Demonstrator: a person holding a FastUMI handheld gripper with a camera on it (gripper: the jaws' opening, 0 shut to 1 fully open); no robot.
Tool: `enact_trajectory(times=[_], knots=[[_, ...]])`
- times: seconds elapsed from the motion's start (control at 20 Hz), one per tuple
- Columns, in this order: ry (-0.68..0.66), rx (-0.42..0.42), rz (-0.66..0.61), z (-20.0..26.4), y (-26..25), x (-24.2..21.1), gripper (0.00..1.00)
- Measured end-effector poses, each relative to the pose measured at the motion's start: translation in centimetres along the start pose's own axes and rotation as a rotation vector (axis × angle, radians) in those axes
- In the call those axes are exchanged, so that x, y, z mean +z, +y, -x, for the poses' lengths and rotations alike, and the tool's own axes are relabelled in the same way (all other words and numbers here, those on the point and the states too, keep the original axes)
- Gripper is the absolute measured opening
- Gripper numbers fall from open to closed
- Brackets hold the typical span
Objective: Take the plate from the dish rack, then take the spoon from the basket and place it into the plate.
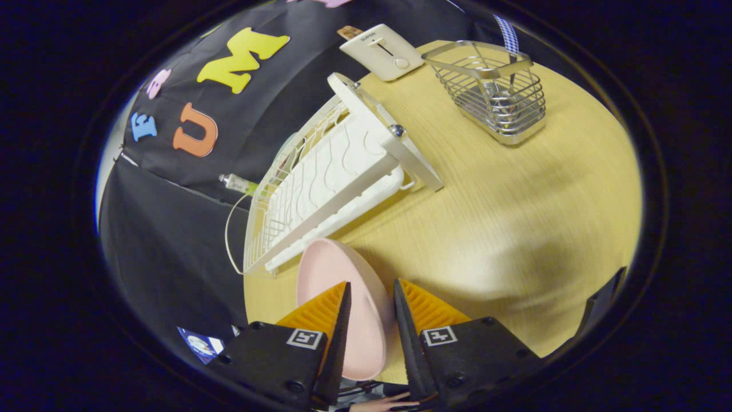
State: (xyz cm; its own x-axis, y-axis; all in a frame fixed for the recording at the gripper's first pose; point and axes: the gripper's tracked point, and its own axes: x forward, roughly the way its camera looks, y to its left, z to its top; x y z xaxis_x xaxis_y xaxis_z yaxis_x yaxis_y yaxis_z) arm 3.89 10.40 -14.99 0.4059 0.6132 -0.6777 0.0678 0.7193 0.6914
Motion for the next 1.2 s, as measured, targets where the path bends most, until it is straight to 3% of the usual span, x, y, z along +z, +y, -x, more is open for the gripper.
enact_trajectory(times=[0.3, 0.45, 0.65, 0.75, 0.9, 1.2], knots=[[-0.103, -0.039, 0.139, 2.2, -0.2, 0.6, 0.63], [-0.207, -0.064, 0.257, 4.2, -0.2, 1.0, 0.78], [-0.372, -0.13, 0.42, 7.5, -1.0, 1.8, 0.85], [-0.448, -0.167, 0.508, 8.9, -1.7, 2.1, 1.0], [-0.612, -0.224, 0.578, 11.5, -3.1, 4.1, 1.0], [-0.874, -0.31, 0.578, 16.9, -7.6, 9.5, 1.0]])
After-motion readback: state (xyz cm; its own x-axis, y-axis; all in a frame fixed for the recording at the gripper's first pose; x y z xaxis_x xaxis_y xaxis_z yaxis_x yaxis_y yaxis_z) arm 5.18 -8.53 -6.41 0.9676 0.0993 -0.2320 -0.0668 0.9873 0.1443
